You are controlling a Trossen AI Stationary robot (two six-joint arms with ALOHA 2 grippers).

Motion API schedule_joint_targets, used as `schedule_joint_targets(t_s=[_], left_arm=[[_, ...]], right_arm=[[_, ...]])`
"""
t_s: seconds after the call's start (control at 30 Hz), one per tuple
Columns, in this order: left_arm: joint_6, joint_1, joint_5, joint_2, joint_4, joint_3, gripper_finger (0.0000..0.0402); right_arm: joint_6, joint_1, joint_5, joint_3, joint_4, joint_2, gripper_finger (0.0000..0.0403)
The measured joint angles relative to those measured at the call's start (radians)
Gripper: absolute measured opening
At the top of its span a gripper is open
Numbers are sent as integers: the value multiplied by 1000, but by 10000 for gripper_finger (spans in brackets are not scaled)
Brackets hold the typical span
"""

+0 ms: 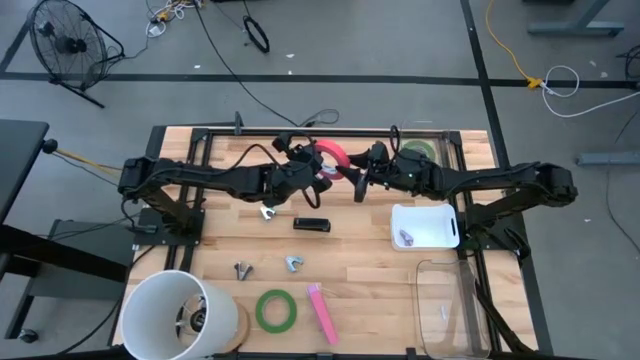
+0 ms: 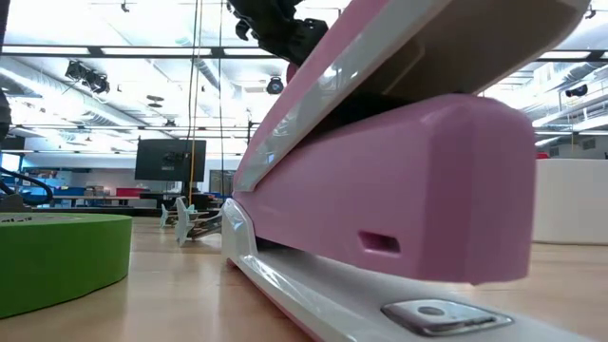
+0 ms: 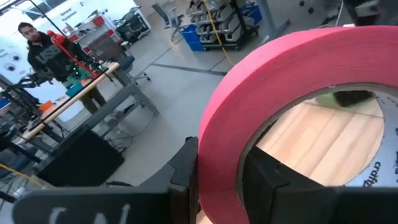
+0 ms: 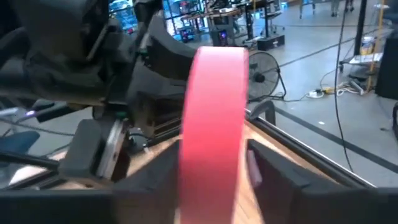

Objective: Pick and place Stapler, Stapler remover, tape
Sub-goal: Put the pink tape into the top transparent bin

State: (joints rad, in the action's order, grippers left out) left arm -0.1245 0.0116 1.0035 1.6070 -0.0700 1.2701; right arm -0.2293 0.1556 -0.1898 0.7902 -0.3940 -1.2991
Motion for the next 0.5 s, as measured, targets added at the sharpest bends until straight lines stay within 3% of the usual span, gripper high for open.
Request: schedule_joint_targets(t_s=[0.07,0.1,0.2,0.37,0.5], left_arm=[[-1,0,6,0,-2,0,84],[-1,0,9,0,-2,0,84],[1,3,9,0,-5,0,89],[1,3,2,-1,-19,0,166],[6,-2,19,-1,-78,2,204]], right_arm=[[21,0,-8,0,0,0,95],[34,1,-4,0,-2,0,89],[59,1,-2,0,-7,0,89],[95,14,-2,0,24,20,89],[98,48,-8,0,132,98,89]])
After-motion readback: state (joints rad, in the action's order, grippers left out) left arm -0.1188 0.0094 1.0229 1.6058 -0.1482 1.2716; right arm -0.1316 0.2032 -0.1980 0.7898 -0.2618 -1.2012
